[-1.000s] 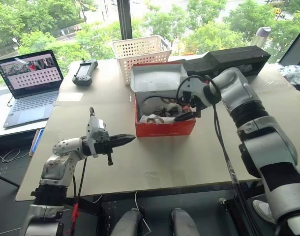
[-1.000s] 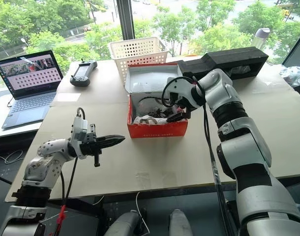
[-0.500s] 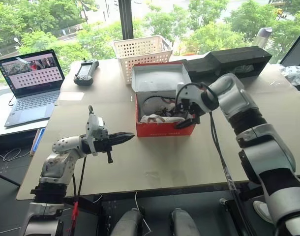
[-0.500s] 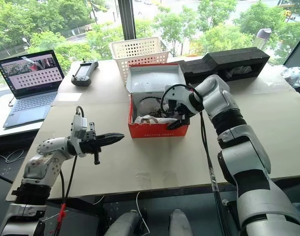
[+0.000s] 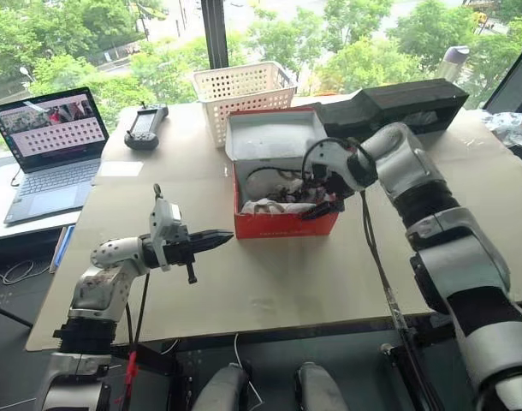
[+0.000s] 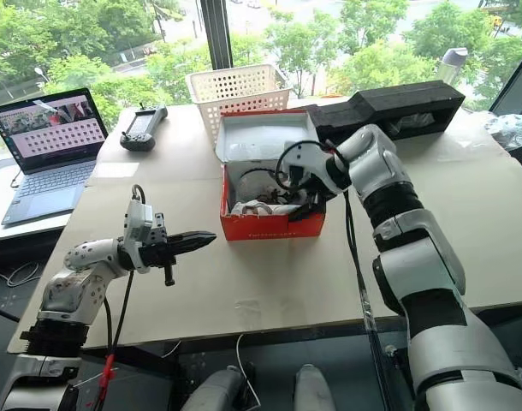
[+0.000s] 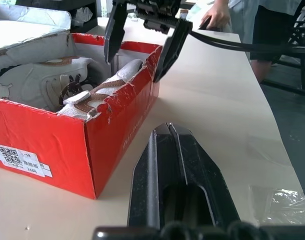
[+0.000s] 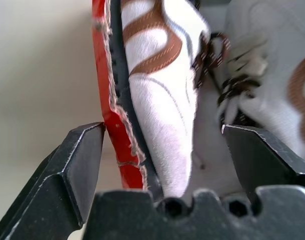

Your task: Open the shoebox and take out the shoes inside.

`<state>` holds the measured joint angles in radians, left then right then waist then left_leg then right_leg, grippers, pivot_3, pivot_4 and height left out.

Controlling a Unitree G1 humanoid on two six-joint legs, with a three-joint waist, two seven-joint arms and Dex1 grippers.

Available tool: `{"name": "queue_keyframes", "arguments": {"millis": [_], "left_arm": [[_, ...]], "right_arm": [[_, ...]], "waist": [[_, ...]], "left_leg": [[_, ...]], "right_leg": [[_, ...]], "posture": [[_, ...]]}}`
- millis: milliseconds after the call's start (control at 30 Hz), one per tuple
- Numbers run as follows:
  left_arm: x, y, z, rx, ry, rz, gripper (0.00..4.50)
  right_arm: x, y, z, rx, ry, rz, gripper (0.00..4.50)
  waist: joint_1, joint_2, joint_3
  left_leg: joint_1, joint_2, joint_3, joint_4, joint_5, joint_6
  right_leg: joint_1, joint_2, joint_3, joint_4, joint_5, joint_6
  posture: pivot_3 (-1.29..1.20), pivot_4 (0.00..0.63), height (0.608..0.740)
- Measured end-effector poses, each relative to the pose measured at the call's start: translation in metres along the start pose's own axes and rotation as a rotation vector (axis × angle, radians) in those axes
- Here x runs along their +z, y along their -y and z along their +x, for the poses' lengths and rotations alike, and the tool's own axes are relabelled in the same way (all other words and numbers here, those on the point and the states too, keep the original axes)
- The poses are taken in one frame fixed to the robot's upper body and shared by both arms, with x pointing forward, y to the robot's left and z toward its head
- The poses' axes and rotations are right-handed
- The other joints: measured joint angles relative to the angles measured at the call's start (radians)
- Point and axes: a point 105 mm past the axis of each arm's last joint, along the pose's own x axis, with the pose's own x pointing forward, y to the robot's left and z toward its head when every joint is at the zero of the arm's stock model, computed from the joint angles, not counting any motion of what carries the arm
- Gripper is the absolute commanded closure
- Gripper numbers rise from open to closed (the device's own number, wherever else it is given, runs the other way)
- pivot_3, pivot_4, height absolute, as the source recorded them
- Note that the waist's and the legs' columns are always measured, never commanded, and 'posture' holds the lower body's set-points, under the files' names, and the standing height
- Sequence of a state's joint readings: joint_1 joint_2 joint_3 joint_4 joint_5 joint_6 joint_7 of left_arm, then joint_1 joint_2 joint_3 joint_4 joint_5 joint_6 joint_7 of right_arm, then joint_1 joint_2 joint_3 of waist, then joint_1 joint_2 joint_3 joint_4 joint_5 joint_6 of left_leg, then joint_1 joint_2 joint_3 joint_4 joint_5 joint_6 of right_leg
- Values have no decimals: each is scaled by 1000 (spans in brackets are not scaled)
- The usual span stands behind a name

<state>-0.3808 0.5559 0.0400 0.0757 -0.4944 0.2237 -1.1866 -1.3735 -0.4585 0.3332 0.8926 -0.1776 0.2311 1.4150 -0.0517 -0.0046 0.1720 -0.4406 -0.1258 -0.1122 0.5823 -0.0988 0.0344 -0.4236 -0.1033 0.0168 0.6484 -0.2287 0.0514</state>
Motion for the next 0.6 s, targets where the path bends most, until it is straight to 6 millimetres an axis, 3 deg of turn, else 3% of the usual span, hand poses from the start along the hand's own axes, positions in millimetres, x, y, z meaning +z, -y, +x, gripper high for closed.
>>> {"name": "queue_keyframes", "arguments": {"millis": [100, 367, 600], "left_arm": [[0, 0, 0, 1, 0, -1, 4500], [0, 0, -1, 7, -14, -5, 4500], [1, 0, -1, 14, -16, -1, 4500]], "right_arm": [[14, 4, -1, -14, 37, -6, 48], [-30, 0, 22, -40, -57, 51, 48], [-33, 0, 23, -44, -61, 23, 48]], "waist": [[3, 0, 0], [8, 0, 0], [5, 0, 0]], "left_leg": [[0, 0, 0, 0, 0, 0], [0, -1, 0, 0, 0, -1], [0, 0, 0, 0, 0, -1]], "right_leg": [[0, 0, 0, 0, 0, 0], [0, 0, 0, 0, 1, 0], [0, 1, 0, 0, 2, -1]], "posture": [[0, 150, 738], [0, 150, 738], [0, 150, 738]]}}
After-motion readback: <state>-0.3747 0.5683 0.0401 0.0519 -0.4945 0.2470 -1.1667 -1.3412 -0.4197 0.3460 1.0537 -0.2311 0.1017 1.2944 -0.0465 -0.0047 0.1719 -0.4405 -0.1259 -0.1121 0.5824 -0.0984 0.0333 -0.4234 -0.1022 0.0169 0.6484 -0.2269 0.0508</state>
